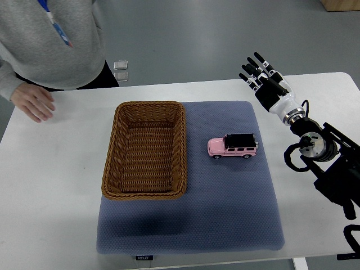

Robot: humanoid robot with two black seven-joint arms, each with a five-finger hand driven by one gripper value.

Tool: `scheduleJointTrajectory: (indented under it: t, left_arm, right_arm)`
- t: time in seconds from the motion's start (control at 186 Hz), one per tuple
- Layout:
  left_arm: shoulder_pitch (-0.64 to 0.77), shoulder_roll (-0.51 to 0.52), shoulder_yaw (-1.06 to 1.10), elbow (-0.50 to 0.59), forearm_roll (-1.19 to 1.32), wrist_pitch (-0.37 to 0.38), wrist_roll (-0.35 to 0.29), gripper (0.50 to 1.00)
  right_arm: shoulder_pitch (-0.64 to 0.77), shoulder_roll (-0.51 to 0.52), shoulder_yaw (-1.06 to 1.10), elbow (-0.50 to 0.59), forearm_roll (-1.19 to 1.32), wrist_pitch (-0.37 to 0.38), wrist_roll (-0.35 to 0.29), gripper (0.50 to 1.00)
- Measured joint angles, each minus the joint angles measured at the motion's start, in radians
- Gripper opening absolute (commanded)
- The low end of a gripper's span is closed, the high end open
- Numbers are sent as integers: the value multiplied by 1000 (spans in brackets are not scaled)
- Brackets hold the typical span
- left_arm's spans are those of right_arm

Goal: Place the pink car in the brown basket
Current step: 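Swing the right hand out over the pink toy car, then lower the right hand onto the pink car and close fingers around it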

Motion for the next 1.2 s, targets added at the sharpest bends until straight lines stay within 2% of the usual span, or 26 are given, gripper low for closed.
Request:
scheduleJointTrajectory:
  t: [0.247, 0.408, 0.58, 0.687, 0.87, 1.203]
  left_arm:
    - [0, 0, 0, 0, 0, 0, 0, 1000]
    - [0, 0, -1, 0, 0, 0, 0, 1000]
    - [0, 0, -2, 0, 0, -1, 0, 1000]
    - [0, 0, -2, 0, 0, -1, 0, 1000]
    - [0, 0, -2, 0, 0, -2, 0, 1000]
    - [0, 0, -2, 0, 0, -2, 0, 1000]
  right_arm:
    - [11, -7, -14, 1, -61, 4, -3, 913]
    - [72, -75, -91, 19, -316, 19, -13, 913]
    - [203, -235, -360, 164, -742, 59, -55, 913]
    - [317, -317, -566, 260, -890, 88, -81, 913]
    - [442, -366, -825, 317, -942, 99, -130, 913]
    - [384, -360, -854, 323, -958, 38, -151, 911]
